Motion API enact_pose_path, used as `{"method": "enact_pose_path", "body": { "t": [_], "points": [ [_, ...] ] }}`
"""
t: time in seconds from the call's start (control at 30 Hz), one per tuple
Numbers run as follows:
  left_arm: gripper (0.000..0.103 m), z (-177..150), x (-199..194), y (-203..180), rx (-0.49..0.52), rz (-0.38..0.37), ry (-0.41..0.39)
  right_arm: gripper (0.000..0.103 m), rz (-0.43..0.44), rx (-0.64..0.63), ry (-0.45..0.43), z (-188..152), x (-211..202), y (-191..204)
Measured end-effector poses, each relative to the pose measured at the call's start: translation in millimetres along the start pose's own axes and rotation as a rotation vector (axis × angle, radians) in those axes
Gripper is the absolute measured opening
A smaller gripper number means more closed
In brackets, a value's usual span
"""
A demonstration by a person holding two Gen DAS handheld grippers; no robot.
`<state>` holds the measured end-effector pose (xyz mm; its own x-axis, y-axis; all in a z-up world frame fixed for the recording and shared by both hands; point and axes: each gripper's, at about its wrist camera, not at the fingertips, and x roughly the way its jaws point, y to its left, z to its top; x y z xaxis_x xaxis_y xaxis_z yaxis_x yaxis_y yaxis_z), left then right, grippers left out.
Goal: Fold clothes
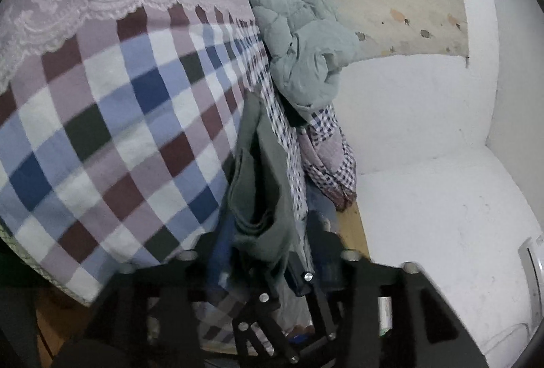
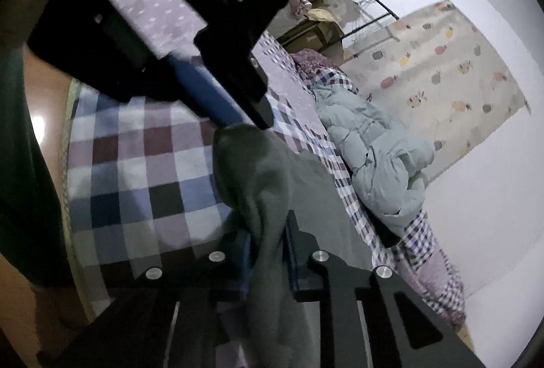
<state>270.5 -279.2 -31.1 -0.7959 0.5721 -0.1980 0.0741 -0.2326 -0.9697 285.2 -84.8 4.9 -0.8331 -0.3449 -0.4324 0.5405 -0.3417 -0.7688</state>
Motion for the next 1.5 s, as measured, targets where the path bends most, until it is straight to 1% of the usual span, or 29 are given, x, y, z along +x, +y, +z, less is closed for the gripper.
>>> {"method": "enact_pose_path", "body": {
  "t": [0.07,0.1,0.13,0.33,0.47,0.67,0.7,0.73,0.77,0.8,0.9,1.03,1.1,1.17,1.2,1.27,1.37,1.5],
  "points": [
    [0.060,-1,4,-4,0.009,-0.015,0.009,0.015,0.011,0.026,0.002,3,-3,-6],
    [0.064,-1,5,-7,0.017,-0.022,0.011,0.015,0.016,0.038,0.003,4,-5,-9],
    [0.065,-2,6,-9,0.026,-0.027,0.013,0.015,0.022,0.050,0.005,5,-6,-13],
    [0.065,-5,29,-22,0.053,-0.018,0.049,0.015,0.043,0.093,0.003,10,-11,-25],
    [0.065,-8,39,-27,0.058,-0.008,0.046,0.015,0.044,0.104,0.000,11,-13,-26],
    [0.064,-4,39,-26,0.038,-0.013,0.003,0.015,0.042,0.120,-0.005,13,-17,-29],
    [0.061,-4,41,-25,0.032,-0.011,0.004,0.015,0.039,0.119,-0.006,13,-17,-29],
    [0.052,-5,41,-24,0.029,0.001,0.008,0.015,0.037,0.119,-0.008,13,-18,-29],
    [0.047,-5,42,-23,0.026,0.014,0.011,0.015,0.034,0.119,-0.009,13,-18,-29],
    [0.038,-6,43,-22,0.023,0.025,0.014,0.015,0.032,0.121,-0.009,13,-18,-29],
    [0.024,-6,39,-22,0.032,0.039,0.006,0.015,0.018,0.129,-0.009,13,-19,-28],
    [0.020,-6,38,-26,0.060,0.074,0.004,0.017,-0.008,0.113,-0.015,12,-20,-23],
    [0.019,-4,38,-26,0.063,0.077,0.007,0.022,-0.025,0.100,-0.023,11,-21,-19],
    [0.019,-2,38,-27,0.065,0.074,0.007,0.050,-0.051,0.093,-0.030,9,-22,-17],
    [0.018,-1,38,-28,0.064,0.073,0.008,0.054,-0.067,0.086,-0.033,7,-23,-16],
    [0.018,1,39,-29,0.071,0.069,0.005,0.055,-0.083,0.075,-0.036,2,-26,-12],
    [0.018,1,38,-34,0.095,0.057,0.001,0.055,-0.099,0.052,-0.014,-11,-24,-8],
    [0.017,2,37,-38,0.101,0.048,-0.001,0.055,-0.138,0.043,0.041,-36,-14,-17]
  ]
}}
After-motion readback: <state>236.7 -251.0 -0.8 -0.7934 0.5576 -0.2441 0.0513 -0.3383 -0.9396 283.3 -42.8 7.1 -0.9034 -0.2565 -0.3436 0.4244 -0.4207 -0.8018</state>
